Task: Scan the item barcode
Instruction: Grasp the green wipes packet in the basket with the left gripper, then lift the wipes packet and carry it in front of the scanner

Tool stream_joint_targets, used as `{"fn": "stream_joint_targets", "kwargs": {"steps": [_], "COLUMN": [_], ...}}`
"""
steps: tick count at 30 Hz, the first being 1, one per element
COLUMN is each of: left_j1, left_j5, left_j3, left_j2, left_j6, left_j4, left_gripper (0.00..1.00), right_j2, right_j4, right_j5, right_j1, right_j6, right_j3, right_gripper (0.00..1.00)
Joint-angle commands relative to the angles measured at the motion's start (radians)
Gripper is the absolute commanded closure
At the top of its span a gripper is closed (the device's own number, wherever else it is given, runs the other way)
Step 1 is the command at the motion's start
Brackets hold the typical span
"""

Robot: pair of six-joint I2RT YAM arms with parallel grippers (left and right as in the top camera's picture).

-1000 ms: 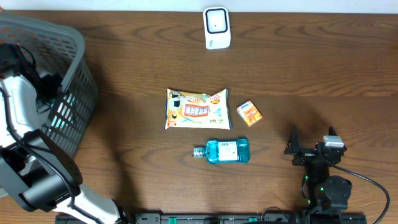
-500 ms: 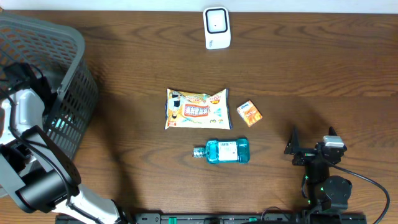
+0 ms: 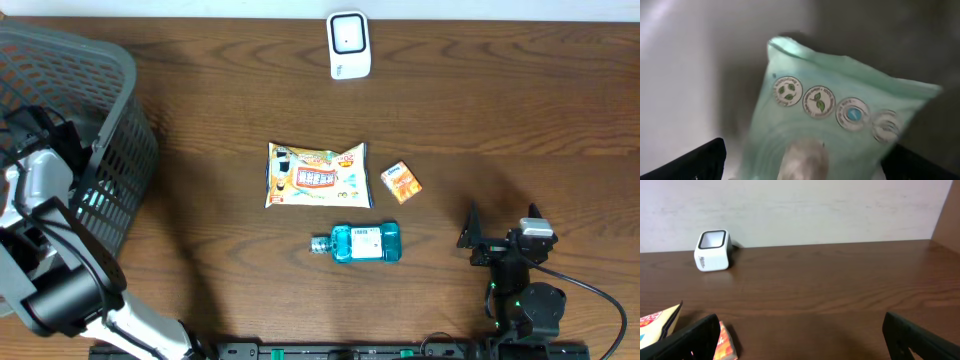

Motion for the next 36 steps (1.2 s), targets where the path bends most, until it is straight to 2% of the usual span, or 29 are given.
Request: {"fn": "stream_joint_targets", "kwargs": {"steps": [1,4,7,10,12,21,26,29,32,36], "left_j1": [0.004,0.004,0.005,0.005,0.006,0.009,0.005,0.005,-0.013,-0.126], "left_j5": [0.022,0.022,0.018,0.001,-0.018,-0.152,-0.121,0.005,0.207,0.475], "left_j3": [-0.003,-0.003,-0.003,0.002,0.012,0.081,0.135,0.14,0.14,0.14], "left_j2": [0.072,0.122,0.137,0.116,0.09,-0.173,-0.409,-0.558,-0.683,-0.783], "left_j6": [0.008,0.005,0.005,0.005,0.004,-0.082,-0.23,-0.325,-0.461,-0.514], "left_j4": [-0.002,-0.028,-0.068,-0.074,-0.083,-0.062,-0.016,0.019,0.012,0.01], "left_gripper": [0.02,0.01,0.33,0.51,0.58,0.59,0.59,0.59,0.59,0.59], "right_j2": [-0.005,-0.005,-0.005,-0.005,-0.005,-0.005,-0.005,-0.005,-0.005,-0.005], "right_j4": [-0.004,-0.004,-0.004,-0.004,-0.004,-0.004,-0.004,-0.004,-0.004,-0.004], "right_j5": [0.009,0.009,0.009,0.009,0.009,0.009,0.009,0.009,0.009,0.009], "right_j1": [0.001,0.001,0.001,0.001,0.001,0.001,0.001,0.001,0.001,0.001], "right_j6": [-0.012,-0.012,-0.012,-0.012,-0.012,-0.012,-0.012,-0.012,-0.012,-0.012], "right_j3": [-0.002,-0.002,-0.002,-0.002,-0.002,-0.002,-0.002,-0.002,-0.002,-0.002], "right_gripper": [0.01,0.01,0.01,0.01,0.01,0.01,0.01,0.01,0.01,0.01]}}
